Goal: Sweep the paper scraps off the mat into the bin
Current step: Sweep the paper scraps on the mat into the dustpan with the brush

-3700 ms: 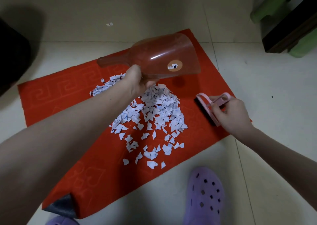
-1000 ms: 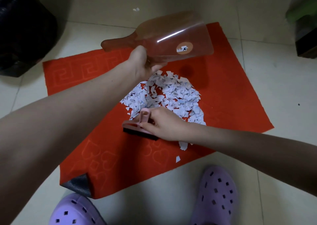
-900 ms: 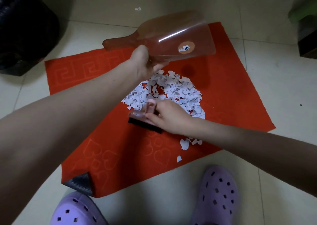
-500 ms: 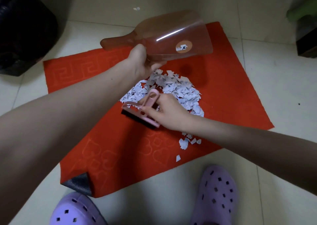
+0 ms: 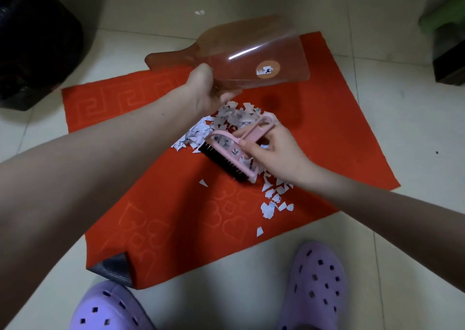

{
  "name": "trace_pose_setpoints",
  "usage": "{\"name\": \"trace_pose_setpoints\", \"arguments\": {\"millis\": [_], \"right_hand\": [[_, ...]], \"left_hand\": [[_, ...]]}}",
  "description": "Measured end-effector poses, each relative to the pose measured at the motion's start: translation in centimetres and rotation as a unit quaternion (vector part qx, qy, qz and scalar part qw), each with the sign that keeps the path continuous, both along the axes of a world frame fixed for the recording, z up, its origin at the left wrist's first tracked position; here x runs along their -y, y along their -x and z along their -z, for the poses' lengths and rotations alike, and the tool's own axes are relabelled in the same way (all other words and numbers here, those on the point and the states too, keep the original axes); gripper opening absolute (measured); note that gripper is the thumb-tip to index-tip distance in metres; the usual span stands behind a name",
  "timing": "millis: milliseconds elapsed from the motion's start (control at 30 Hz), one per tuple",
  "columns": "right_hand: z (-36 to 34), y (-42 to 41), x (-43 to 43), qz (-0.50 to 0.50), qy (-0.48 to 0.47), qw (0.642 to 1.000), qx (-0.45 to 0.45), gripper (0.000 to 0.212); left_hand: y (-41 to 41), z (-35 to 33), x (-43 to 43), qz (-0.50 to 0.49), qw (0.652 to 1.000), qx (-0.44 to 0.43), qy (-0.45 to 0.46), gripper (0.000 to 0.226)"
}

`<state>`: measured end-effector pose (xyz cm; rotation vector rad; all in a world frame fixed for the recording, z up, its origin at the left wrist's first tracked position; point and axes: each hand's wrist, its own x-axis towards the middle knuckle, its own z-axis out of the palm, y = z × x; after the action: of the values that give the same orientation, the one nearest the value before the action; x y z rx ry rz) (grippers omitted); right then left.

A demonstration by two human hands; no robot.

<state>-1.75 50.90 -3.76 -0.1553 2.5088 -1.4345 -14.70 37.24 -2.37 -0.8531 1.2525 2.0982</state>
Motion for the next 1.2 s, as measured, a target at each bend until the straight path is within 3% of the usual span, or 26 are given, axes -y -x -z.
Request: {"name": "trace_pose_setpoints", "arguments": {"millis": [233,400,667,800,867,967,1067,1200], "right_hand": [[-0.4,-1.5,-1.3,0.017,0.045,0.999,0.010,0.018],[-0.5,-1.8,-1.4,-0.067,-0.006,0.997,0.026,0.016],[1.8,-4.8,-2.0,-0.201,0.015,0.961,0.190,0.018],[2.4,-5.7,-2.8,-0.249,-0.054,0.955,0.154,0.020],[1.7,-5.1,-3.6,-0.218,-0.076,0.969,0.085,0.018],[0.9,-4.1,-4.5,-0.091,-0.050,0.994,-0.021,0.015],[0.2,-3.3,-4.5,-0.019,-0.001,0.999,-0.029,0.015],[0.2,-3.7,-3.5,-0.070,-0.002,0.997,0.020,0.015]], "left_hand": [[-0.9,-0.1,-1.5,0.022,1.000,0.013,0.005,0.027],[-1.3,-0.6,-1.9,0.027,0.999,0.015,0.012,0.028],[-1.9,-0.8,-2.3,0.040,0.999,0.005,0.028,0.029],[-2.0,-0.9,-2.6,0.049,0.999,0.002,0.021,0.029],[-2.0,-0.8,-2.7,0.047,0.999,0.005,0.009,0.029],[-2.1,-0.7,-2.8,0.039,0.999,0.006,-0.002,0.030],[-2.0,-0.5,-2.8,0.030,1.000,0.005,0.000,0.028],[-1.7,-0.3,-2.6,0.042,0.999,0.000,0.014,0.028]]}}
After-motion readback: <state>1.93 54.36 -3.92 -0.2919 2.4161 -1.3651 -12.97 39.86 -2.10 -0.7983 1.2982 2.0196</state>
